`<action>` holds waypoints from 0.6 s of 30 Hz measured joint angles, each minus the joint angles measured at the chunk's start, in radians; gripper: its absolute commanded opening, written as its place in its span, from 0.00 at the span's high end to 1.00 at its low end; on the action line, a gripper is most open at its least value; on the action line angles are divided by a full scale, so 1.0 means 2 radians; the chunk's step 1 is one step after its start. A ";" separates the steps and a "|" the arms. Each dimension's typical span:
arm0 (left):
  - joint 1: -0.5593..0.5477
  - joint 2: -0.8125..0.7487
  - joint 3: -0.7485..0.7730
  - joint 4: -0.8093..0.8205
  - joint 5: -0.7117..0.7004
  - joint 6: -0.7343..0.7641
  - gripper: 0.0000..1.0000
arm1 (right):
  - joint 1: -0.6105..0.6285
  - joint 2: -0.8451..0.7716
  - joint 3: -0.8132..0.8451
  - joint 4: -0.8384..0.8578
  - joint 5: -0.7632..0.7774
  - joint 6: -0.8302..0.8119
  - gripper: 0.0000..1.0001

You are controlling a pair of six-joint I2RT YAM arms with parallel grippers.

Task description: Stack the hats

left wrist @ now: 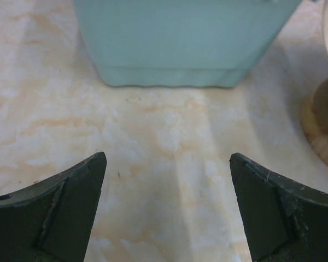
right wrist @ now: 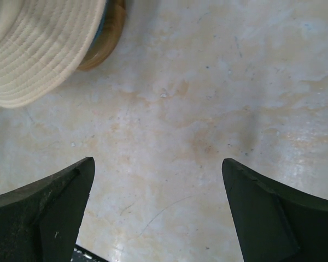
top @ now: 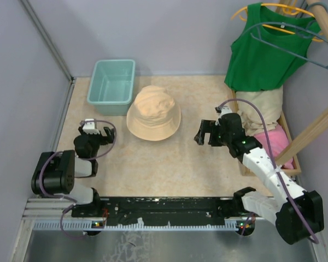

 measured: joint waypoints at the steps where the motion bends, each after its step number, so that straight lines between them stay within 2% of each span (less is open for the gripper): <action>1: 0.000 0.006 -0.017 0.040 0.005 0.002 0.01 | 0.000 0.002 0.000 0.001 0.014 -0.002 0.01; 4: 0.000 0.053 -0.070 0.150 0.004 0.005 0.00 | 0.000 0.013 0.001 0.008 0.066 -0.012 0.01; 6: 0.000 0.073 -0.089 0.173 -0.005 0.004 0.00 | 0.000 0.022 -0.002 0.033 0.091 -0.052 0.01; 11: 0.001 0.066 -0.047 0.174 0.005 0.012 0.00 | -0.010 0.022 -0.060 0.155 0.140 -0.178 0.01; 18: 0.001 0.065 -0.031 0.171 0.025 0.022 0.00 | -0.112 -0.010 -0.248 0.364 0.139 -0.203 0.01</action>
